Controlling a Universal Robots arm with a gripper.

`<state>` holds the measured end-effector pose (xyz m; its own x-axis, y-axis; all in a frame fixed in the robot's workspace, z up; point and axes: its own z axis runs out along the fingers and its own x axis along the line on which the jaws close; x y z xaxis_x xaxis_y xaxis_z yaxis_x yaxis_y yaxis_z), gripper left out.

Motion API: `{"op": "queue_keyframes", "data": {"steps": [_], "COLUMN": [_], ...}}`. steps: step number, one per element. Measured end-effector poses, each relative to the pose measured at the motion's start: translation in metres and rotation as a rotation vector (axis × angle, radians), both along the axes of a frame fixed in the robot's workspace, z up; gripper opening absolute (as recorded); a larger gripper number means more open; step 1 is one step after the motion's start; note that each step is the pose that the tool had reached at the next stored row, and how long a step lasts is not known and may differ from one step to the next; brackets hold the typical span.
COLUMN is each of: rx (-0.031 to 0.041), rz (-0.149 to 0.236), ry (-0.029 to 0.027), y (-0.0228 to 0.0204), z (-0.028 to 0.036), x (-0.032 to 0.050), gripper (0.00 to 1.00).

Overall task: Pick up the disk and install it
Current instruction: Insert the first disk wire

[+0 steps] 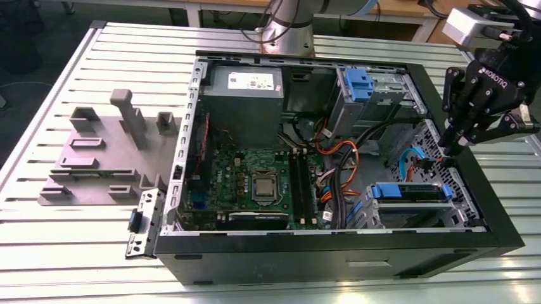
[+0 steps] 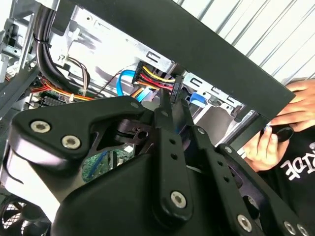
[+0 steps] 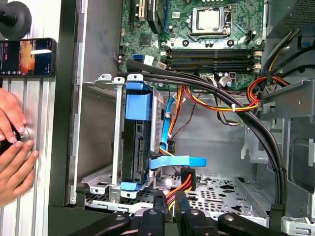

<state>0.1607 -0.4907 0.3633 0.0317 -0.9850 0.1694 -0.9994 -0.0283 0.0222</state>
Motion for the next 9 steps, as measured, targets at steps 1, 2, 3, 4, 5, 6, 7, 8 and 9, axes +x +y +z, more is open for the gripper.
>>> {"op": "queue_keyframes", "data": {"steps": [1, 2, 3, 4, 5, 6, 7, 8, 9], "rx": [0.0000, 0.0000, 0.0000, 0.0001, 0.0001, 0.0001, 0.0003, 0.0001, 0.0001], "rz": [0.000, 0.000, 0.000, 0.001, 0.006, 0.017, 0.031, 0.046, 0.063], "ry": [0.0000, 0.0000, 0.0000, -0.0001, 0.0000, 0.0000, 0.0000, 0.0000, 0.0001], "y": [0.0000, 0.0000, 0.0000, -0.0001, -0.0003, -0.0003, -0.0003, -0.0003, -0.0002], "z": [0.0000, 0.0000, 0.0000, 0.0000, 0.0000, 0.0000, -0.0002, -0.0002, -0.0003], "x": [0.0000, 0.0000, 0.0000, 0.0000, 0.0000, 0.0000, 0.0000, 0.0000, 0.0000], "gripper": [0.24, 0.24, 0.24, 0.24, 0.24, 0.24, 0.24, 0.24, 0.24]}}
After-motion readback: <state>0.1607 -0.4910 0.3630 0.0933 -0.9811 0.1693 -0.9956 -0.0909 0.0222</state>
